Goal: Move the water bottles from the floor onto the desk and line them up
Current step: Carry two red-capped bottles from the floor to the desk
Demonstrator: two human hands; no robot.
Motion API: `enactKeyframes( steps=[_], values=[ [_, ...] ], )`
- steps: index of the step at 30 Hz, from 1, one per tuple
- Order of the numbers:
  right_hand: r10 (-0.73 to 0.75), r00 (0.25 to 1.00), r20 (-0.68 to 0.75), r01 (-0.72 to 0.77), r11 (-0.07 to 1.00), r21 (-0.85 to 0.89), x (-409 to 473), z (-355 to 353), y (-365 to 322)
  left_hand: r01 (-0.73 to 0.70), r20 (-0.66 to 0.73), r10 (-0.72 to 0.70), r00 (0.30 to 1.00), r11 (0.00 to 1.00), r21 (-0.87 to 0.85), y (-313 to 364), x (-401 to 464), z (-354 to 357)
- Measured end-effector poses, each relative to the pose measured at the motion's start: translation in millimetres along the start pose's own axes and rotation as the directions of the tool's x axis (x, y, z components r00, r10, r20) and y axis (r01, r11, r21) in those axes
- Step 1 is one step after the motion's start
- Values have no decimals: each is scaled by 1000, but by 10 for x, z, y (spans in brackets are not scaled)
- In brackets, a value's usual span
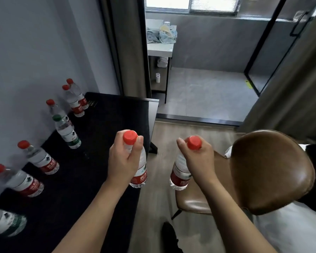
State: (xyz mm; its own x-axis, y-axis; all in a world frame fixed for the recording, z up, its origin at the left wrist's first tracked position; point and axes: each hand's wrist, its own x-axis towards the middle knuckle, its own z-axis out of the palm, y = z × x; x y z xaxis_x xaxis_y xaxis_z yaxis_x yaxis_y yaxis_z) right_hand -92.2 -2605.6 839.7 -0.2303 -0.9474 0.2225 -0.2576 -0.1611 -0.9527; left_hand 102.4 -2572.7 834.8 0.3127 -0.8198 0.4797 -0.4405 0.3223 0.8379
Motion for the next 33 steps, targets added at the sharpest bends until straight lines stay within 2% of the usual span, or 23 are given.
enactKeyframes(
  steps=[14,20,28,33],
  values=[
    [2,992,123,-3,1000,8,1906,904,520,82,-59,-78,995,995,64,-704,1425,840],
    [37,976,213,-36,999,-8,2279,1394,535,108,-84,-101,991,990,89,-1007,1833,768],
    [-28,963,269,37,999,-27,2534,2111,405,95,-84,-90,992,994,54,-1401,2303,434],
    [-62,939,338,76,997,-27,2682,2606,320,116,-172,-107,979,993,39,-1661,2479,198]
  ],
)
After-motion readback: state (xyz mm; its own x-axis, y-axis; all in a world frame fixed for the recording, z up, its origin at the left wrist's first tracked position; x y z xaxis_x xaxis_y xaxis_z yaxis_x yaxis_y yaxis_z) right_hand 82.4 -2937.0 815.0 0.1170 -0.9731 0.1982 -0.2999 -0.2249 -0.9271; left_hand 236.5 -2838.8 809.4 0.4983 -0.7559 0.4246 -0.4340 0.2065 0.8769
